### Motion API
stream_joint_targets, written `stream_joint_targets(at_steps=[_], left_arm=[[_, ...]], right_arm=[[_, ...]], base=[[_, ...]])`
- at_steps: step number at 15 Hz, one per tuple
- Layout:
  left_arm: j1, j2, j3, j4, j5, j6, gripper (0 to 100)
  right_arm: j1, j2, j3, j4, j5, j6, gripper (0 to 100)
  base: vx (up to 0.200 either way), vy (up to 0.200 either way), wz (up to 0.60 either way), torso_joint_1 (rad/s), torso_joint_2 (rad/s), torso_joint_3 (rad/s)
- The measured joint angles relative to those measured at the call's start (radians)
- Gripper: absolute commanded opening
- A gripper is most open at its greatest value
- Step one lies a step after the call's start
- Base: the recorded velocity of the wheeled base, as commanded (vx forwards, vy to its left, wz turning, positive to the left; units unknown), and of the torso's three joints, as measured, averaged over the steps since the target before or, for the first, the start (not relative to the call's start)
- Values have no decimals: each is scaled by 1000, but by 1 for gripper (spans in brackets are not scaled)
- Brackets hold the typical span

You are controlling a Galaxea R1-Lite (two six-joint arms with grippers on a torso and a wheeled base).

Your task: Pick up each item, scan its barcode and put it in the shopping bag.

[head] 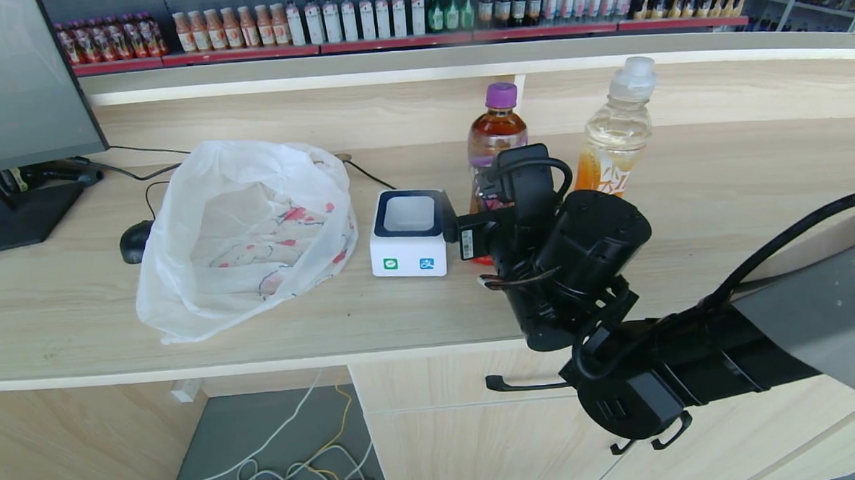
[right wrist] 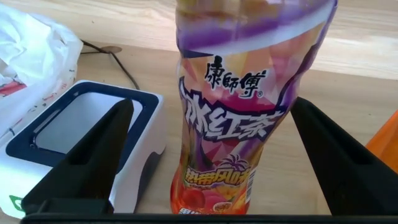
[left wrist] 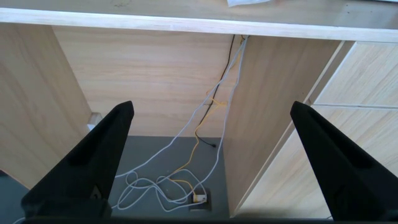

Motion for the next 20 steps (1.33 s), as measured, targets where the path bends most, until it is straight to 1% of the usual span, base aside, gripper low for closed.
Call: stream_joint_targets(at_steps=[5, 10, 20], left_arm=[[0, 0, 0, 0, 0, 0, 100], [0, 0, 0, -1, 0, 0, 100], [0, 0, 0, 0, 0, 0, 100]], right_arm=[[-13, 2, -18, 6, 1, -1, 100], [-37, 6, -26, 13, 29, -1, 100], [-54, 71, -133, 15, 32, -1, 100]], base=[[0, 0, 0, 0, 0, 0], [0, 0, 0, 0, 0, 0], [0, 0, 0, 0, 0, 0]])
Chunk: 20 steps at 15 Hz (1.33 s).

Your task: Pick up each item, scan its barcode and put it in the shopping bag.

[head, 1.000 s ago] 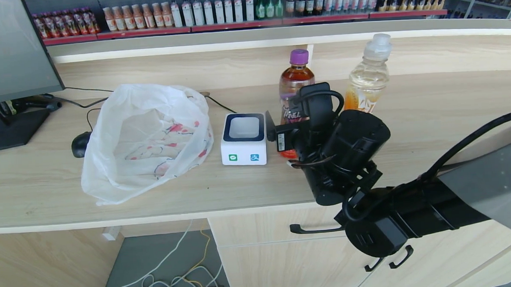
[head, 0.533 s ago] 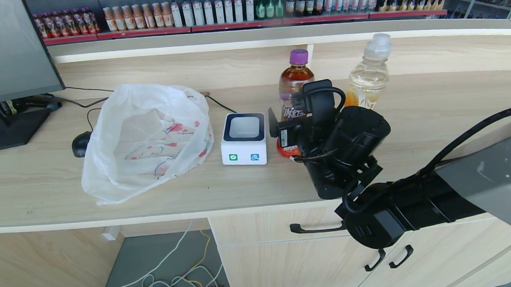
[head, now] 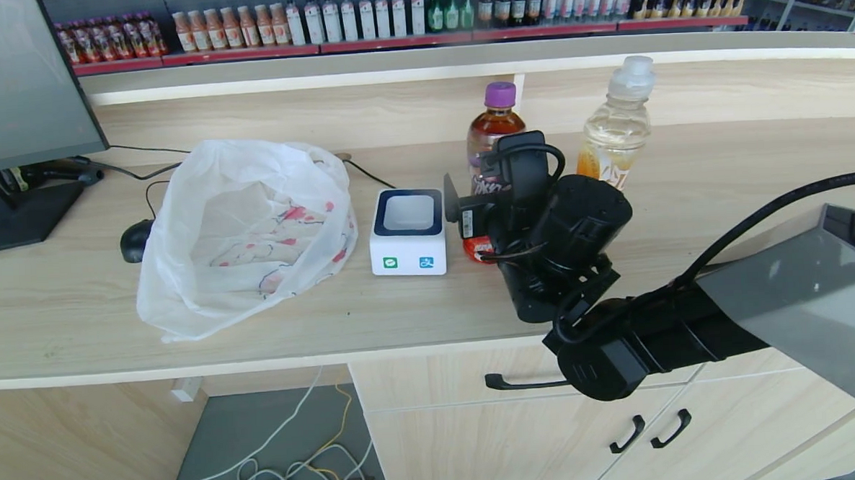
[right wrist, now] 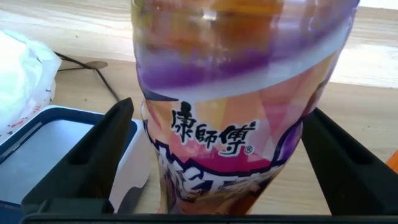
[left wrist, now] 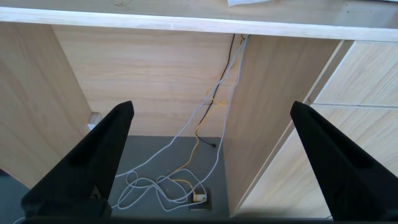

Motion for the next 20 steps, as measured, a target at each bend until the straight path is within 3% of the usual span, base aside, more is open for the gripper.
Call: stream_joint_targets(at_steps=[6, 7, 20], left_arm=[[0, 0, 0, 0, 0, 0, 100], [0, 0, 0, 0, 0, 0, 100], [0, 0, 0, 0, 0, 0, 100]], right_arm=[[-3, 6, -18, 0, 0, -2, 100], [-2, 6, -19, 0, 0, -3, 0], [-2, -7, -18, 0, 0, 0, 0]], base=[[0, 0, 0, 0, 0, 0], [0, 0, 0, 0, 0, 0], [0, 0, 0, 0, 0, 0]])
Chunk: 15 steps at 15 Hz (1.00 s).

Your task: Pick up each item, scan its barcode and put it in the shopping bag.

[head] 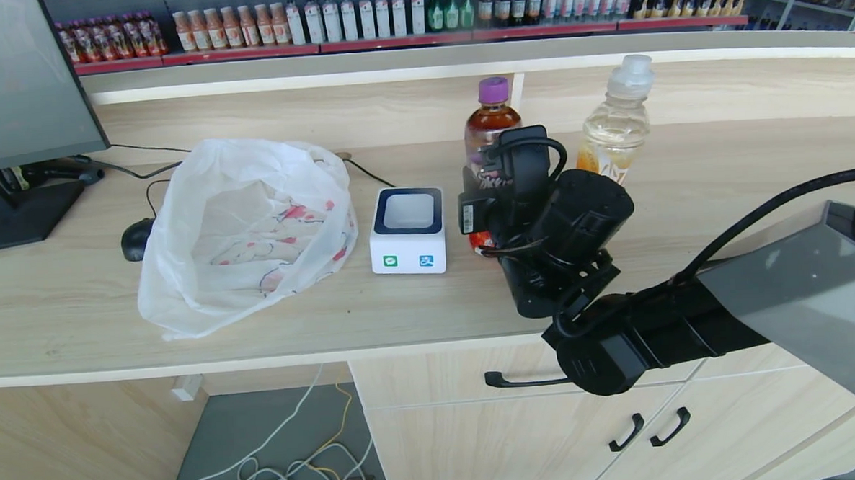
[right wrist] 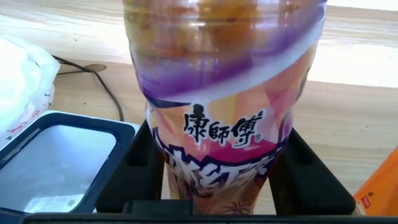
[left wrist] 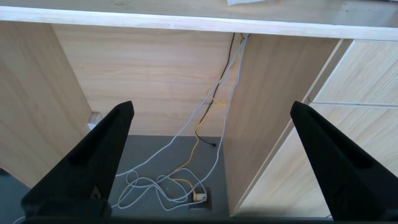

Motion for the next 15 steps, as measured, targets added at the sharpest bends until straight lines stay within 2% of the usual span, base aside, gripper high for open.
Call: stream_joint_targets(at_steps=[8, 12, 15], left_arm=[[0, 0, 0, 0, 0, 0, 100], [0, 0, 0, 0, 0, 0, 100], [0, 0, 0, 0, 0, 0, 100]], right_arm=[[27, -94, 42, -3, 0, 1, 0], [109, -213, 162, -6, -8, 0, 0], [127, -308, 310, -20, -10, 0, 0]], base=[[0, 0, 0, 0, 0, 0], [0, 0, 0, 0, 0, 0], [0, 0, 0, 0, 0, 0]])
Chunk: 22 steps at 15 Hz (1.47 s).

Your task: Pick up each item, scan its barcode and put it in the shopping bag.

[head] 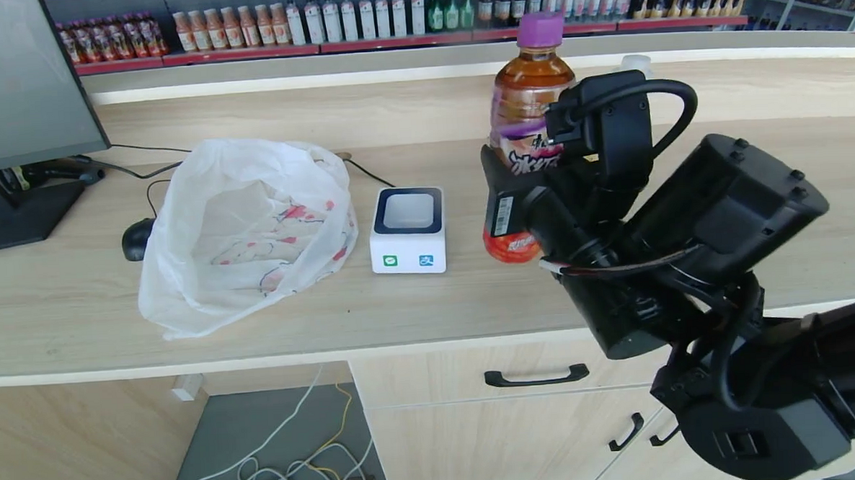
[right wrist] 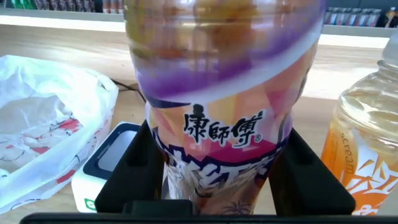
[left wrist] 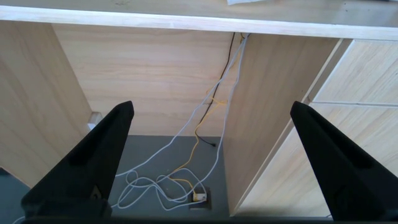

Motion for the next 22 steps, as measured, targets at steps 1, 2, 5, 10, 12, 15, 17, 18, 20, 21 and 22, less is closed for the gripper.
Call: stream_joint_targets(at_steps=[1, 2, 5, 10, 12, 15, 17, 18, 20, 21, 22], left_arm=[[0, 0, 0, 0, 0, 0, 100], [0, 0, 0, 0, 0, 0, 100], [0, 0, 0, 0, 0, 0, 100], [0, 0, 0, 0, 0, 0, 100], [0, 0, 0, 0, 0, 0, 100], [0, 0, 0, 0, 0, 0, 100], [0, 0, 0, 0, 0, 0, 100], [0, 0, 0, 0, 0, 0, 100], [0, 0, 0, 0, 0, 0, 100], [0, 0, 0, -1, 0, 0, 100], [0, 0, 0, -1, 0, 0, 100]], right_arm=[[2, -34, 63, -9, 0, -1, 0], [6, -70, 124, -19, 0, -1, 0], [53, -164, 284, -39, -2, -9, 0], [126, -219, 397, -92, -6, -62, 0], [134, -217, 404, -104, -7, -76, 0], [173, -203, 429, -169, -6, -155, 0], [211, -179, 441, -221, -7, -220, 0], [235, -162, 443, -234, -6, -251, 0], [282, -131, 445, -237, -4, -350, 0], [297, -120, 444, -238, 0, -385, 0], [303, -114, 438, -238, 13, -438, 0]], base=[[0, 0, 0, 0, 0, 0], [0, 0, 0, 0, 0, 0], [0, 0, 0, 0, 0, 0], [0, 0, 0, 0, 0, 0], [0, 0, 0, 0, 0, 0], [0, 0, 0, 0, 0, 0], [0, 0, 0, 0, 0, 0], [0, 0, 0, 0, 0, 0], [0, 0, 0, 0, 0, 0], [0, 0, 0, 0, 0, 0], [0, 0, 0, 0, 0, 0]])
